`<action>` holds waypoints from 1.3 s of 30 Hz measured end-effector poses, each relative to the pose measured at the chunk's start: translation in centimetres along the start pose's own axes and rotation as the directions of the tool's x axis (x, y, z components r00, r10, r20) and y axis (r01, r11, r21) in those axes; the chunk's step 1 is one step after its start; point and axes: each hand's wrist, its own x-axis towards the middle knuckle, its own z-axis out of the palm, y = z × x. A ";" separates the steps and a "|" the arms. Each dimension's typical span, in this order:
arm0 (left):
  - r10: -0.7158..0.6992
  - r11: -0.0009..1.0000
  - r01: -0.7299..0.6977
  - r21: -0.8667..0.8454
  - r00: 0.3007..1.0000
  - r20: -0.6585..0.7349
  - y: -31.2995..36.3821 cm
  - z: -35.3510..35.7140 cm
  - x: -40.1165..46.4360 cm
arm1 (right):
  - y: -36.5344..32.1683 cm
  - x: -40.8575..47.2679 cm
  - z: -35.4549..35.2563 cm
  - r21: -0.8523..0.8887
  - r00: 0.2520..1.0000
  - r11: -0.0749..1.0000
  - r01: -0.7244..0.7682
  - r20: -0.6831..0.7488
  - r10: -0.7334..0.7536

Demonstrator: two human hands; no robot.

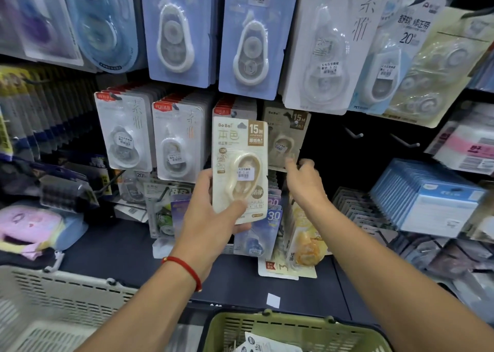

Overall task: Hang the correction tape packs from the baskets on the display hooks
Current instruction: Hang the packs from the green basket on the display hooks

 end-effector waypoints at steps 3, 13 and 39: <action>0.020 0.999 -0.021 0.032 0.999 0.029 -0.1 0.2 0.0 | 0.2 -4.0 -1.4 0.204 0.968 0.954 0.220 0.073 -0.239; -0.043 0.999 0.041 0.021 0.986 0.159 0.2 1.8 -0.8 | 0.1 -10.4 -3.9 0.478 0.931 0.838 0.262 0.102 -0.349; 0.162 0.596 -0.222 0.772 0.975 0.154 -1.5 0.5 2.9 | 1.0 -3.8 -1.5 -0.418 0.812 0.771 0.480 -0.122 -0.571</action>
